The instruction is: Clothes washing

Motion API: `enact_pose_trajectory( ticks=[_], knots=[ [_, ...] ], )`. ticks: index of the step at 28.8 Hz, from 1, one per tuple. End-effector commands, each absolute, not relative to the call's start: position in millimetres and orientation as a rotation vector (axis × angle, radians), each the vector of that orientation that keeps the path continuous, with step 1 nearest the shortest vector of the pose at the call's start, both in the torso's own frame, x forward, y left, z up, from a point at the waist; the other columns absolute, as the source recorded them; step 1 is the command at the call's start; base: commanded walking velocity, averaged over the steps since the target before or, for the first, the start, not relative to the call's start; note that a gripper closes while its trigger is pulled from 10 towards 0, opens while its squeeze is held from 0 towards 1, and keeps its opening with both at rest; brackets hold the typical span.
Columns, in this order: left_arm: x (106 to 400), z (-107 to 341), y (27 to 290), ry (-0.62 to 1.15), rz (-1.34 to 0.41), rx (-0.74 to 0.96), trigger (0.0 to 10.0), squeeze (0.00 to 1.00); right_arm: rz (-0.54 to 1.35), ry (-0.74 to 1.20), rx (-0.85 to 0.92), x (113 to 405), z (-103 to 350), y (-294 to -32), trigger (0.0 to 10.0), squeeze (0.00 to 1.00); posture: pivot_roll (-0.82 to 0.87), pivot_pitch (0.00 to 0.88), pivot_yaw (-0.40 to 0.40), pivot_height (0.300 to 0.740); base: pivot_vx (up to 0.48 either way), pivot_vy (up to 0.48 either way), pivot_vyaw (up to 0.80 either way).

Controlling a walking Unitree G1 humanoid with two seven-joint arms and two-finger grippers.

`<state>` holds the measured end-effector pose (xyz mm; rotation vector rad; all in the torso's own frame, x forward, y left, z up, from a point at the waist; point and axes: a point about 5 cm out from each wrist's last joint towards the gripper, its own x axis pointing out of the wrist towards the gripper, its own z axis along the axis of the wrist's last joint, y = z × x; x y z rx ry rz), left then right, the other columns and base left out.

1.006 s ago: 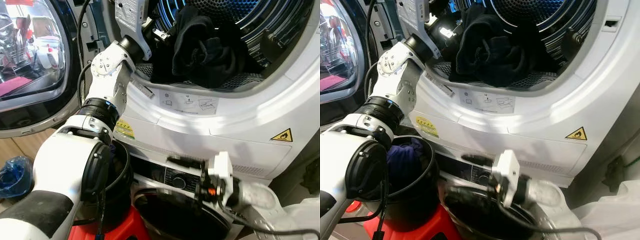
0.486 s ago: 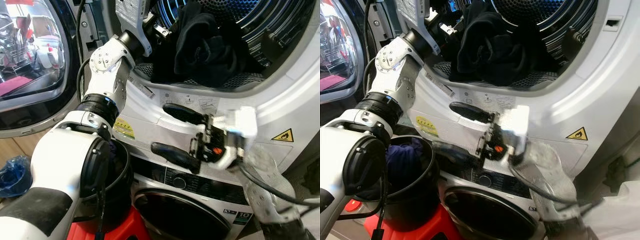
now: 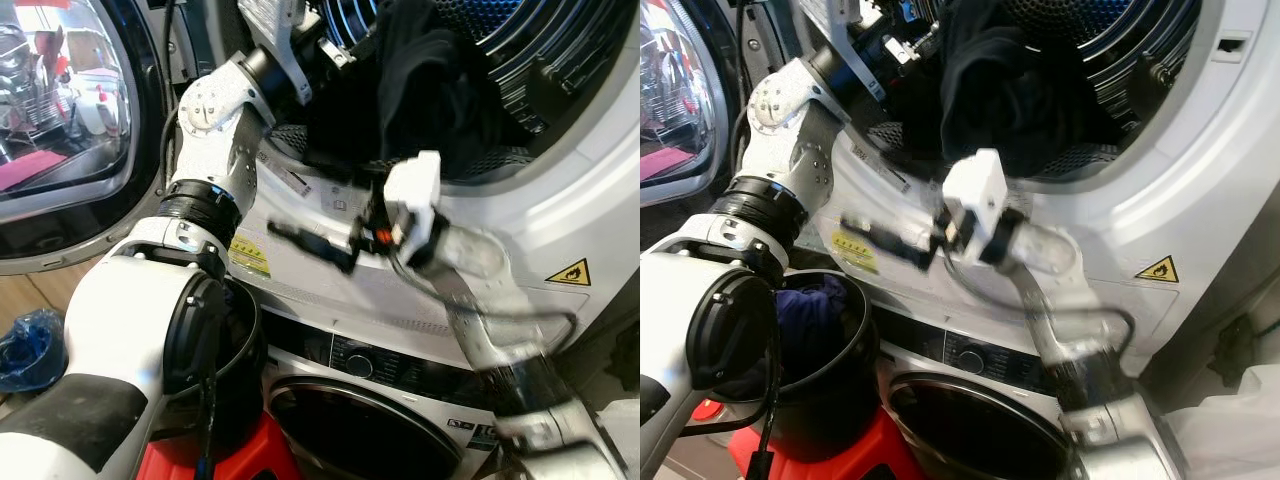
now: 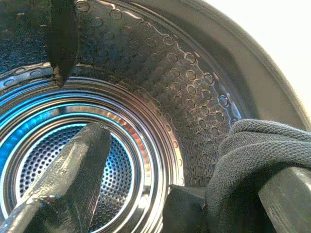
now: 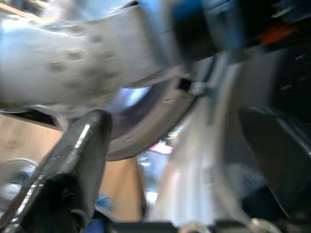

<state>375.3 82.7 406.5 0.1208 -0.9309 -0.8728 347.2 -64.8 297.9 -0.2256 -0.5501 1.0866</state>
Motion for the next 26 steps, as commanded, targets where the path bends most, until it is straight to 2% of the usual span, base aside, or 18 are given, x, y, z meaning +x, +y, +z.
enact_pose_trajectory(
  ticks=[1, 7, 15, 18, 20, 26],
  knots=[
    [369.4, 418.4, 91.4, -1.005, -0.845, 0.125, 10.0, 0.0, 1.022, -0.561, -0.268, 355.0, 303.8, -66.1, 10.0, 0.0, -0.03, 0.0, 0.095, 0.74, 0.0, 0.0, 0.0],
    [362.8, 429.2, 116.2, -1.102, -0.72, 0.077, 10.0, 0.0, 0.894, -0.587, -0.383, 374.9, 328.4, -65.4, 10.0, 0.0, -0.02, 0.0, 0.086, 0.74, 0.0, 0.0, 0.0],
    [365.9, 409.7, 131.4, -1.048, -0.65, 0.143, 10.0, 0.0, 0.849, -0.6, -0.405, 384.6, 342.5, -60.1, 10.0, 0.0, -0.01, 0.0, 0.075, 0.74, 0.0, 0.0, 0.0],
    [371.4, 372.8, 136.9, -0.879, -0.654, 0.328, 10.0, 0.0, 0.799, -0.614, -0.386, 388.8, 353.0, -57.2, 10.0, 0.0, 0.0, 0.0, 0.073, 0.74, 0.0, 0.0, 0.0],
    [372.1, 357.8, 137.7, -0.806, -0.673, 0.39, 10.0, 0.0, 0.781, -0.616, -0.372, 390.3, 356.7, -56.2, 10.0, 0.0, 0.01, 0.0, 0.071, 0.74, 0.0, 0.0, 0.0],
    [359.8, 334.0, 139.3, -0.741, -0.695, 0.467, 10.0, 0.0, 0.739, -0.628, -0.337, 393.4, 369.3, -52.7, 10.0, 0.0, 0.02, 0.0, 0.06, 0.74, 0.0, 0.0, 0.0]
  ],
)
